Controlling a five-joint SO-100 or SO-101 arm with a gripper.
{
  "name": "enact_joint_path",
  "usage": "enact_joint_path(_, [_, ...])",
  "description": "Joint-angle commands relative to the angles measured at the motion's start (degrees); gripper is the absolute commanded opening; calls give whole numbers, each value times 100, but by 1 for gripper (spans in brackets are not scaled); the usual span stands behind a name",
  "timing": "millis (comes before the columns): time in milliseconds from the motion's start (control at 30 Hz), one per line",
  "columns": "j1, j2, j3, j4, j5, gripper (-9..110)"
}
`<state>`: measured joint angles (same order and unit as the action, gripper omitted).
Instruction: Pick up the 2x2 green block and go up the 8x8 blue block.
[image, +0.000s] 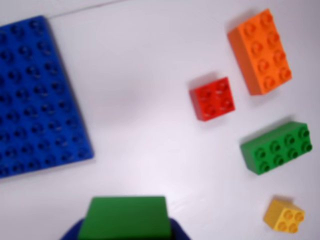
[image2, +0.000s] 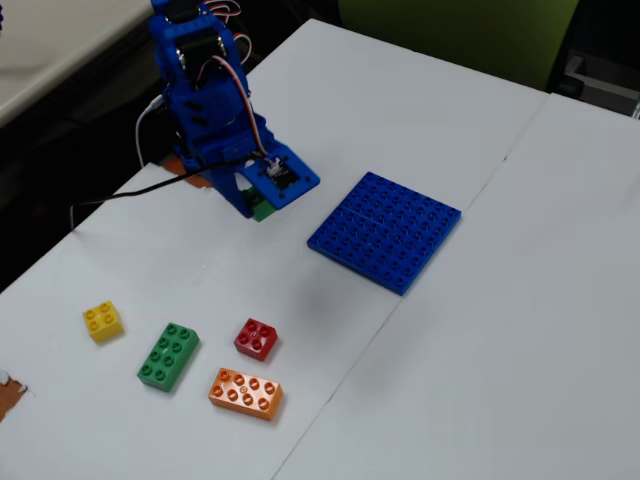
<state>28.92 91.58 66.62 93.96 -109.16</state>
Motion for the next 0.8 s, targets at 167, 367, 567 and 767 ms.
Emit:
enact_joint_path(167, [-1433,0,-1740,606,1134,7])
enact_joint_path(367, [-2276,-343,-2628,606,1529,7])
enact_joint_path(567, [-3059,-1160,-3340,571,1934,7])
enact_joint_path(767, [-3463,-1828,-3489,615,2162,7])
